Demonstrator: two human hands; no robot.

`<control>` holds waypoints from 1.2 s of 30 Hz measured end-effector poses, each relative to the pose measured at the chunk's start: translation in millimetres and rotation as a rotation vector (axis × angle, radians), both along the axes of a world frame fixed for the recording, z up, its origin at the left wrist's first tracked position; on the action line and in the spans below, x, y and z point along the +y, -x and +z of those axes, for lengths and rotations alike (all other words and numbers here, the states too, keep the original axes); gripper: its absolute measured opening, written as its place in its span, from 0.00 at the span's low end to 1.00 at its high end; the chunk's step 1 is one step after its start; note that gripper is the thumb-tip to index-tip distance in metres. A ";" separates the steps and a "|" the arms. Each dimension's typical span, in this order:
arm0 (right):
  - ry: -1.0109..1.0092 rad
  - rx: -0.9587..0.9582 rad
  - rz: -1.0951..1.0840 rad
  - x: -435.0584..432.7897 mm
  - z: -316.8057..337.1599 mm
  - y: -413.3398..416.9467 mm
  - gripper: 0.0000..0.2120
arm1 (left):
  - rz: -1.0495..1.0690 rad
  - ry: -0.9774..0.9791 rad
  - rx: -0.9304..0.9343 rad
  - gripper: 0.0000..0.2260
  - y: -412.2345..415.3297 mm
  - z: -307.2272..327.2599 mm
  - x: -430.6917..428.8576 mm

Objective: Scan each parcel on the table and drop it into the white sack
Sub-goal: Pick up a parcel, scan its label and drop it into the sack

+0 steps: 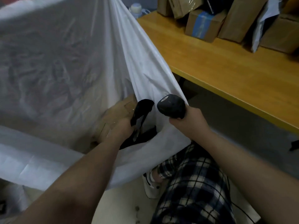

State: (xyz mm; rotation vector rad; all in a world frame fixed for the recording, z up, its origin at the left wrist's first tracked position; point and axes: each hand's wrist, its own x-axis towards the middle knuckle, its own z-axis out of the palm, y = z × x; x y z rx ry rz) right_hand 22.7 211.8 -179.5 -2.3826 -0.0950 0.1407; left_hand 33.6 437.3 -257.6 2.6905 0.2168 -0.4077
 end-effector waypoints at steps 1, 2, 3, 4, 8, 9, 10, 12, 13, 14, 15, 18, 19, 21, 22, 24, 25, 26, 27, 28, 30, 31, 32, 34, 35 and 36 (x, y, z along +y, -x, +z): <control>-0.002 0.006 -0.012 -4.2 -1.2 -0.9 0.15 | -0.010 -0.045 -0.060 0.16 0.4 7.0 -6.5; -0.011 0.002 -0.030 -9.7 -1.9 -1.4 0.15 | -0.012 -0.068 -0.170 0.14 1.1 17.6 -14.6; -0.025 -0.006 -0.056 -15.7 -1.1 -1.7 0.14 | -0.020 -0.066 -0.262 0.14 1.0 27.3 -22.4; -0.048 -0.019 -0.088 -22.2 1.2 -0.7 0.12 | -0.011 -0.006 -0.329 0.14 3.1 39.2 -30.4; -0.220 -0.156 -0.229 -50.0 20.3 11.1 0.12 | 0.007 0.241 -0.378 0.11 -4.6 83.5 -68.6; -0.278 -0.204 -0.258 -58.4 27.4 15.9 0.13 | -0.020 0.310 -0.421 0.11 -7.1 92.3 -80.3; -0.351 -0.239 -0.285 -68.6 35.1 21.2 0.13 | -0.053 0.370 -0.477 0.10 -8.3 103.4 -94.1; -0.503 -0.278 -0.334 -91.8 52.0 32.1 0.09 | -0.131 0.446 -0.555 0.09 -8.9 125.0 -125.1; -0.561 -0.295 -0.356 -104.2 61.3 37.4 0.07 | -0.180 0.471 -0.574 0.09 -8.7 136.0 -142.4; -0.602 -0.315 -0.380 -118.3 70.6 42.6 0.05 | -0.239 0.483 -0.590 0.09 -8.2 147.3 -160.8; -0.637 -0.333 -0.411 -132.7 79.2 46.4 0.04 | -0.300 0.486 -0.600 0.09 -7.7 157.1 -178.8; -0.735 -0.347 -0.577 -182.8 100.4 57.7 0.06 | -0.452 0.462 -0.592 0.10 -7.9 176.3 -233.9; -0.770 -0.337 -0.640 -201.6 105.2 62.3 0.07 | -0.491 0.458 -0.581 0.10 -7.9 180.3 -252.8; -0.852 -0.294 -0.739 -240.0 110.1 72.7 0.08 | -0.567 0.447 -0.572 0.10 -7.8 186.1 -290.5; -0.909 -0.262 -0.777 -258.5 111.2 78.1 0.09 | -0.605 0.447 -0.577 0.09 -8.3 187.8 -309.4; -1.041 -0.181 -0.837 -293.2 109.5 87.7 0.11 | -0.683 0.431 -0.589 0.09 -11.7 190.0 -347.4; -1.097 -0.137 -0.858 -309.2 108.1 92.2 0.11 | -0.725 0.401 -0.590 0.10 -14.6 191.2 -367.0; -1.149 -0.101 -0.875 -323.5 106.7 96.4 0.12 | -0.766 0.365 -0.590 0.11 -18.2 192.7 -386.5; -1.201 -0.084 -0.893 -336.1 104.9 99.6 0.12 | -0.801 0.333 -0.591 0.13 -22.1 194.5 -406.0; -1.257 -0.092 -0.916 -347.4 103.4 102.1 0.12 | -0.830 0.304 -0.600 0.15 -26.0 197.3 -425.5; -1.353 -0.143 -0.958 -364.1 100.7 103.9 0.11 | -0.863 0.212 -0.653 0.21 -34.2 202.7 -464.8; -1.389 -0.171 -0.976 -369.5 98.7 102.9 0.11 | -0.863 0.145 -0.677 0.24 -38.0 205.0 -483.4; -1.419 -0.197 -0.990 -373.0 96.6 100.7 0.11 | -0.851 0.076 -0.683 0.28 -41.2 207.1 -500.4; -1.451 -0.231 -1.008 -377.5 91.9 93.2 0.10 | -0.805 -0.026 -0.653 0.35 -47.7 208.0 -528.9; -1.447 -0.236 -1.014 -378.7 89.9 89.5 0.10 | -0.782 -0.057 -0.635 0.37 -50.4 206.7 -539.5; -1.431 -0.239 -1.019 -379.5 89.1 86.3 0.10 | -0.759 -0.077 -0.619 0.39 -52.7 204.2 -548.6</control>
